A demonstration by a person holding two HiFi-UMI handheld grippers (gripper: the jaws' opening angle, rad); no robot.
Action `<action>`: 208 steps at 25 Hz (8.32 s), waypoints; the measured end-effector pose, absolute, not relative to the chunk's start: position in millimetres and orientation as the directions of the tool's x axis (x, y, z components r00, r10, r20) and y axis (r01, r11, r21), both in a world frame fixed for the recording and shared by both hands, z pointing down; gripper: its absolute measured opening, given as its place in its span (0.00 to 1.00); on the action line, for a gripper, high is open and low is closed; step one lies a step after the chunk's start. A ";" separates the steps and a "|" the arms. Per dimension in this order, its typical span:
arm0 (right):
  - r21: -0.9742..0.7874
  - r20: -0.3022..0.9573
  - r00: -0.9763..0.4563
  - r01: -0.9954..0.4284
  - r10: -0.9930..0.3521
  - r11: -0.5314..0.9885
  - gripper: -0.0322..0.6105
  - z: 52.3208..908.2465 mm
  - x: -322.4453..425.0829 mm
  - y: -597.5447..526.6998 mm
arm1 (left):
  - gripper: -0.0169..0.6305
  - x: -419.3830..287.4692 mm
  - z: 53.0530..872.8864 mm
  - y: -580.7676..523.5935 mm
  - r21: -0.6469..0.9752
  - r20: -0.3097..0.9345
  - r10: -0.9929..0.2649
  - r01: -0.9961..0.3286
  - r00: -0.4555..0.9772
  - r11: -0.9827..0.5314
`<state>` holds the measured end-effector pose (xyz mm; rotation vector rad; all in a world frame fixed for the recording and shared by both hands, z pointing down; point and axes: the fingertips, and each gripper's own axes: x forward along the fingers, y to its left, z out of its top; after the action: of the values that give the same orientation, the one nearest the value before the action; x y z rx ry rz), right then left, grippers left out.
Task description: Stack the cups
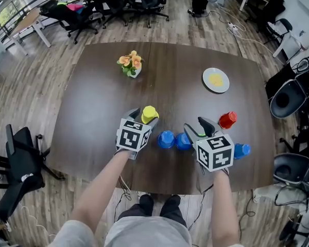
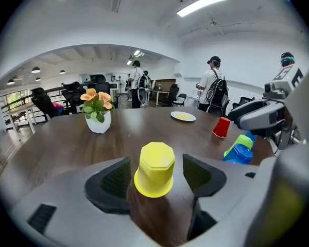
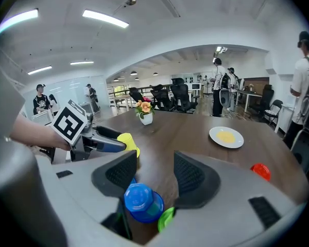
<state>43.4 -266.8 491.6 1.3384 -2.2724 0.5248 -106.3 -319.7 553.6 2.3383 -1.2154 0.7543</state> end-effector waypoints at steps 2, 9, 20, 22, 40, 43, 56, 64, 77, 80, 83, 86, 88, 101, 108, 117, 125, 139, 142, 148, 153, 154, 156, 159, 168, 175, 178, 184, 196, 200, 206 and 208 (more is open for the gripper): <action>-0.096 0.554 -0.419 -0.890 -0.719 0.445 0.38 492.0 45.8 -267.0 | 0.50 -105.1 560.2 -321.9 0.107 0.636 -0.599 -0.824 0.487 -0.556; -0.103 0.565 -0.394 -0.905 -0.725 0.412 0.38 496.2 61.5 -262.8 | 0.37 -100.8 544.5 -320.9 0.067 0.623 -0.613 -0.814 0.486 -0.577; -0.128 0.544 -0.425 -0.894 -0.724 0.429 0.38 486.1 98.5 -239.5 | 0.37 -54.5 477.8 -279.7 0.016 0.573 -0.664 -0.816 0.481 -0.577; -0.131 0.542 -0.438 -0.887 -0.717 0.443 0.38 485.3 104.3 -234.6 | 0.37 -47.5 470.6 -271.1 0.009 0.567 -0.677 -0.825 0.470 -0.565; -0.175 0.534 -0.538 -0.825 -0.652 0.537 0.37 492.1 138.2 -206.9 | 0.37 -3.8 483.8 -224.6 0.019 0.608 -0.694 -0.881 0.385 -0.473; -0.174 0.535 -0.536 -0.826 -0.653 0.536 0.38 492.3 138.5 -205.7 | 0.38 -7.1 486.5 -224.2 0.014 0.614 -0.694 -0.884 0.376 -0.467; -0.090 0.540 -0.439 -0.878 -0.718 0.470 0.38 467.8 139.2 -196.8 | 0.44 -7.3 424.2 -206.0 -0.010 0.480 -0.736 -0.836 0.476 -0.548; -0.020 0.549 -0.372 -0.901 -0.748 0.433 0.38 451.0 193.6 -189.2 | 0.44 52.7 395.8 -198.2 -0.023 0.422 -0.712 -0.779 0.561 -0.627; 0.022 0.646 -0.466 -0.781 -0.605 0.624 0.38 485.4 248.9 -247.4 | 0.44 143.6 452.7 -218.8 0.026 0.512 -0.712 -0.836 0.482 -0.548; 0.026 0.683 -0.481 -0.735 -0.549 0.677 0.41 500.4 249.4 -262.6 | 0.44 143.9 462.6 -226.4 0.024 0.527 -0.720 -0.855 0.452 -0.518; 0.029 0.715 -0.483 -0.702 -0.505 0.712 0.42 513.7 248.9 -275.5 | 0.44 137.7 466.1 -233.4 0.024 0.526 -0.739 -0.876 0.422 -0.483; 0.016 0.733 -0.489 -0.682 -0.473 0.731 0.43 524.7 248.4 -285.5 | 0.44 131.8 468.0 -239.4 0.026 0.528 -0.752 -0.893 0.394 -0.449; 0.008 0.746 -0.487 -0.676 -0.455 0.737 0.44 533.4 247.2 -290.6 | 0.44 126.4 469.9 -242.7 0.029 0.533 -0.757 -0.902 0.379 -0.431; 0.018 0.760 -0.477 -0.664 -0.442 0.748 0.41 539.7 237.5 -293.6 | 0.43 103.5 471.2 -241.9 0.031 0.533 -0.767 -0.914 0.358 -0.405; 0.039 0.730 -0.504 -0.644 -0.462 0.764 0.40 499.3 210.1 -276.8 | 0.43 88.7 448.6 -233.1 0.009 0.509 -0.775 -0.902 0.375 -0.431; 0.059 0.720 -0.527 -0.602 -0.451 0.797 0.41 460.7 161.6 -247.9 | 0.43 53.8 424.3 -217.2 -0.001 0.470 -0.795 -0.900 0.384 -0.436; 0.049 0.734 -0.544 -0.555 -0.407 0.830 0.41 456.0 109.5 -229.5 | 0.43 14.7 416.7 -208.8 -0.003 0.449 -0.808 -0.904 0.380 -0.427; 0.052 0.776 -0.497 -0.564 -0.390 0.824 0.41 475.7 68.3 -222.3 | 0.43 -25.5 432.8 -200.1 0.027 0.471 -0.782 -0.892 0.409 -0.451; 0.055 0.772 -0.493 -0.577 -0.401 0.815 0.41 475.8 68.1 -224.3 | 0.43 -25.9 433.0 -201.1 0.029 0.468 -0.779 -0.889 0.416 -0.458; 0.048 0.768 -0.490 -0.598 -0.413 0.800 0.41 478.9 67.6 -223.7 | 0.43 -26.8 433.8 -200.1 0.037 0.468 -0.775 -0.885 0.425 -0.464; 0.037 0.768 -0.488 -0.611 -0.414 0.790 0.41 478.3 66.8 -223.8 | 0.43 -27.9 434.2 -200.1 0.040 0.470 -0.770 -0.881 0.432 -0.471; 0.032 0.769 -0.489 -0.613 -0.411 0.790 0.41 478.7 66.2 -222.9 | 0.43 -29.0 434.1 -199.8 0.041 0.469 -0.769 -0.881 0.433 -0.471; 0.020 0.769 -0.494 -0.616 -0.406 0.788 0.41 479.5 65.2 -220.5 | 0.43 -30.5 433.6 -199.2 0.042 0.466 -0.770 -0.880 0.436 -0.473; 0.020 0.764 -0.493 -0.626 -0.416 0.779 0.41 479.3 66.3 -218.6 | 0.43 -30.5 431.1 -198.6 0.043 0.458 -0.770 -0.876 0.444 -0.480; 0.020 0.698 -0.474 -0.737 -0.537 0.676 0.41 455.1 85.7 -202.7 | 0.43 -15.8 413.8 -194.9 0.036 0.420 -0.743 -0.827 0.521 -0.561; 0.021 0.646 -0.387 -0.853 -0.658 0.522 0.41 444.5 132.7 -172.6 | 0.43 24.2 408.2 -182.4 0.030 0.403 -0.683 -0.755 0.609 -0.655; 0.005 0.636 -0.349 -0.890 -0.688 0.456 0.41 446.4 162.0 -158.4 | 0.43 51.1 409.3 -174.4 0.039 0.403 -0.653 -0.725 0.641 -0.688; -0.018 0.630 -0.305 -0.925 -0.715 0.379 0.41 461.3 218.0 -137.7 | 0.43 108.2 418.7 -161.5 0.051 0.417 -0.604 -0.681 0.679 -0.730; -0.019 0.653 -0.310 -0.919 -0.691 0.394 0.41 514.6 288.5 -141.1 | 0.43 176.4 458.2 -157.9 0.060 0.495 -0.597 -0.710 0.631 -0.701; -0.034 0.662 -0.332 -0.909 -0.672 0.416 0.43 538.0 293.6 -142.7 | 0.43 177.7 468.4 -160.3 0.058 0.516 -0.616 -0.742 0.595 -0.668; -0.049 0.671 -0.351 -0.900 -0.654 0.433 0.43 565.2 299.7 -147.7 | 0.43 172.6 480.9 -161.4 0.055 0.543 -0.640 -0.784 0.544 -0.619; -0.036 0.672 -0.352 -0.894 -0.652 0.446 0.43 567.6 300.7 -150.1 | 0.43 169.1 481.8 -160.6 0.049 0.548 -0.648 -0.794 0.529 -0.606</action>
<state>300.7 -150.1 567.6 1.2901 -2.1172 0.5417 169.1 -160.6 481.8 2.4781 -1.2032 0.7086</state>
